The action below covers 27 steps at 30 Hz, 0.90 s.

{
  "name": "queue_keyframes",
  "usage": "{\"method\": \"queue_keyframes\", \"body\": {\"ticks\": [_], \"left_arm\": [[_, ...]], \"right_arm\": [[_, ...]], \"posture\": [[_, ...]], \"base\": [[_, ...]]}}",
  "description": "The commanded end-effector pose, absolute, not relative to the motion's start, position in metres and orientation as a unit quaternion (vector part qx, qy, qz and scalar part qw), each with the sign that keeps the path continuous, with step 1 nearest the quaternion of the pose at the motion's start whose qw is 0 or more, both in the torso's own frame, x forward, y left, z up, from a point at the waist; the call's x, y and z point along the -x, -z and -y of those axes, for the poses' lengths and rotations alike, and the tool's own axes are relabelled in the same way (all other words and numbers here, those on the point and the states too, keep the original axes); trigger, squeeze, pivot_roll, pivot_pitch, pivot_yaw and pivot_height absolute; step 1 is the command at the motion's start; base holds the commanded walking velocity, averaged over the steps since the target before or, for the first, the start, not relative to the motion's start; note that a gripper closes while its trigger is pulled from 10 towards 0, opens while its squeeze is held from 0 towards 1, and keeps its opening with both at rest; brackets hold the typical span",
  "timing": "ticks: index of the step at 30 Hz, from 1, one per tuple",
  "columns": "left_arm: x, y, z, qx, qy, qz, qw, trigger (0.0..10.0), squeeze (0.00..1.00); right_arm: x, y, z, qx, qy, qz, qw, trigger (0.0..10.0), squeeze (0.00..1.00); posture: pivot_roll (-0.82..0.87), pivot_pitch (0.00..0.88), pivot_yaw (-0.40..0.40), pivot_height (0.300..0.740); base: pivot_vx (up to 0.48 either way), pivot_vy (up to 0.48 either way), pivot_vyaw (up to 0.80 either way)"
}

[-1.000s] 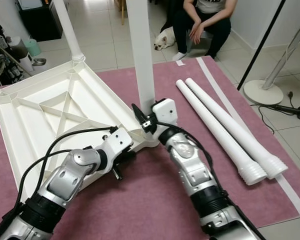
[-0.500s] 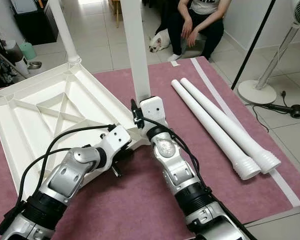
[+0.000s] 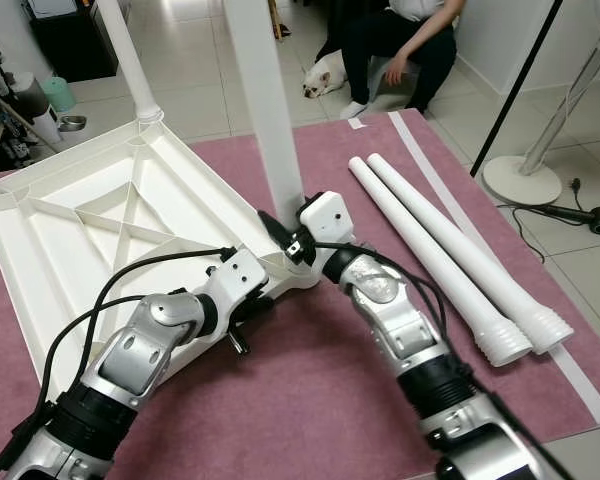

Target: Building children table

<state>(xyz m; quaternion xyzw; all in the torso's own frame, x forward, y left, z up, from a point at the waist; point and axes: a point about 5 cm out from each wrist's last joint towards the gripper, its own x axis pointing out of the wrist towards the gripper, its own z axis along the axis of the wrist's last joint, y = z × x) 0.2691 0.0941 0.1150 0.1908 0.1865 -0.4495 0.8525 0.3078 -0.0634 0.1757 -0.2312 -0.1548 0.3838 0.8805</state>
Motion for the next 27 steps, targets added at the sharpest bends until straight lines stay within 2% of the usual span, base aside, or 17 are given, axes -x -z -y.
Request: {"method": "queue_keyframes", "body": {"ticks": [1,4,6,10,13,21,25,27], "left_arm": [[-0.279,-0.128,-0.103,-0.213,0.409,-0.156,0.874,10.0,0.00],[-0.279,-0.128,-0.104,-0.213,0.408,-0.156,0.874,10.0,0.00],[-0.278,-0.128,-0.104,-0.214,0.407,-0.157,0.874,10.0,0.00],[-0.277,-0.128,-0.105,-0.214,0.407,-0.158,0.874,10.0,0.00],[-0.277,-0.127,-0.106,-0.215,0.408,-0.160,0.873,10.0,0.00],[-0.278,-0.127,-0.105,-0.217,0.410,-0.160,0.871,10.0,0.00],[-0.277,-0.127,-0.105,-0.217,0.410,-0.161,0.871,10.0,0.00],[-0.277,-0.127,-0.105,-0.217,0.411,-0.161,0.871,10.0,0.00]], "right_arm": [[-0.306,-0.172,0.062,0.246,-0.398,0.149,0.871,10.0,0.00],[-0.306,-0.176,0.060,0.210,-0.397,0.154,0.880,10.0,0.00],[-0.310,-0.185,0.062,0.171,-0.366,0.176,0.898,10.0,0.00],[-0.312,-0.190,0.066,0.145,-0.347,0.183,0.909,10.0,0.00],[-0.315,-0.195,0.071,0.086,-0.307,0.193,0.928,10.0,0.00],[-0.312,-0.185,0.070,0.022,-0.293,0.170,0.941,10.0,0.00],[-0.308,-0.172,0.072,-0.041,-0.280,0.144,0.948,10.0,0.00],[-0.309,-0.167,0.073,-0.039,-0.279,0.137,0.950,10.0,0.00]], "posture": [[0.02,0.000,0.096,0.740],[0.03,0.000,0.093,0.740],[0.03,0.000,0.093,0.740],[0.03,0.000,0.096,0.740],[0.03,0.000,0.101,0.740],[0.03,0.000,0.106,0.740],[0.03,0.000,0.109,0.740],[0.03,0.000,0.109,0.740]], "base": [[0.000,0.000,0.00],[0.000,0.000,0.00],[0.000,0.000,0.00],[0.000,0.000,0.00],[0.000,0.000,0.00],[0.000,0.000,0.00],[0.000,0.000,0.00],[0.000,0.000,0.00]]}}
